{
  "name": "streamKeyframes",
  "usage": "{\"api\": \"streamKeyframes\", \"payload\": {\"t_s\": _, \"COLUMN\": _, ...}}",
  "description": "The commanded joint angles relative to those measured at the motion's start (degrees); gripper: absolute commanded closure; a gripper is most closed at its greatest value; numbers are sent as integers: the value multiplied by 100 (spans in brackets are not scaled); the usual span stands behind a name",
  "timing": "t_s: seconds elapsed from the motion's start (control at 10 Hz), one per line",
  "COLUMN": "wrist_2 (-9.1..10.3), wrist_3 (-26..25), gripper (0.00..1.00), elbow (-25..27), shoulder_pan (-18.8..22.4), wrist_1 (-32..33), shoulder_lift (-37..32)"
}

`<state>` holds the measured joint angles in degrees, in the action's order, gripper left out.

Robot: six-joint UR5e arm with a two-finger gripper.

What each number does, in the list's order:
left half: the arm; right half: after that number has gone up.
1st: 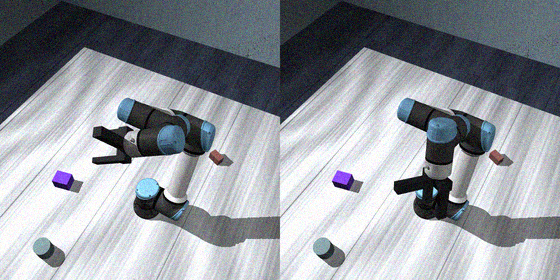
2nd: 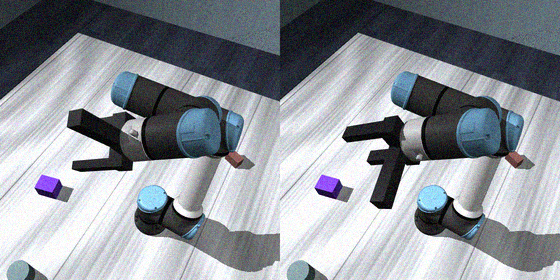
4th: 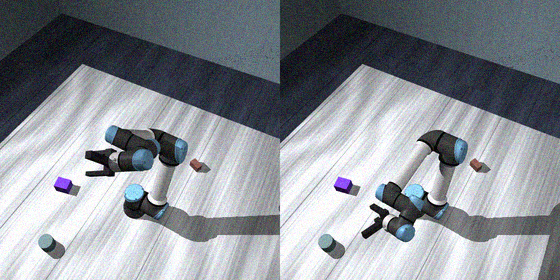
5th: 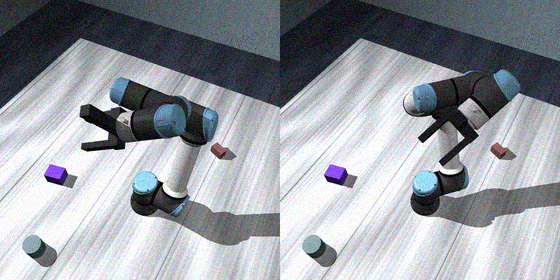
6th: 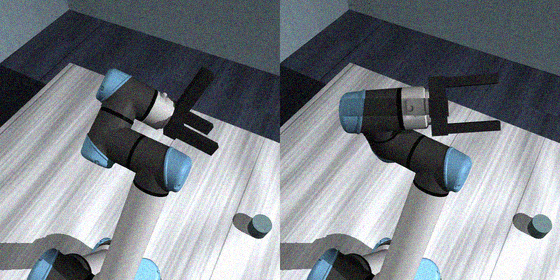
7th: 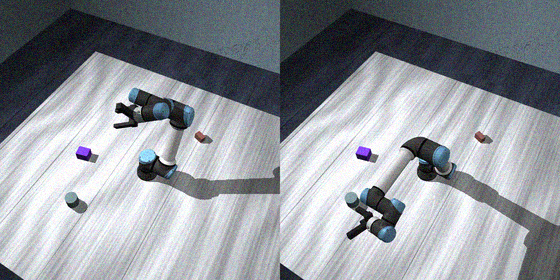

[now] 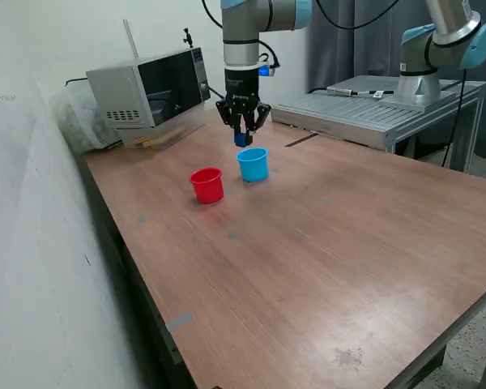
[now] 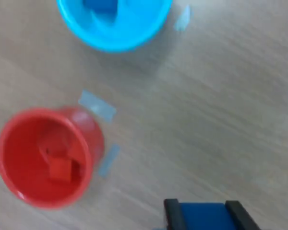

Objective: Place red objects in the red bin, and blue objects in the blue bin.

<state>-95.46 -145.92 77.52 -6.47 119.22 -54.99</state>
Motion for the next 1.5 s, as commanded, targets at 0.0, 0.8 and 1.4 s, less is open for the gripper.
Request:
{"api": "streamKeyframes", "payload": {"t_s": 0.0, "wrist_2": -26, "wrist_3": -314, "gripper": 100, "elbow": 193, "shoulder_pan": -451, "wrist_1": -365, "shoulder_lift": -266}}
{"api": "streamKeyframes", "payload": {"t_s": 0.8, "wrist_2": 1, "wrist_3": -428, "gripper": 100, "elbow": 728, "shoulder_pan": -1137, "wrist_1": -356, "shoulder_lift": -433}}
{"api": "streamKeyframes", "payload": {"t_s": 1.4, "wrist_2": 149, "wrist_3": -376, "gripper": 100, "elbow": 1186, "shoulder_pan": -1216, "wrist_1": -338, "shoulder_lift": -539}}
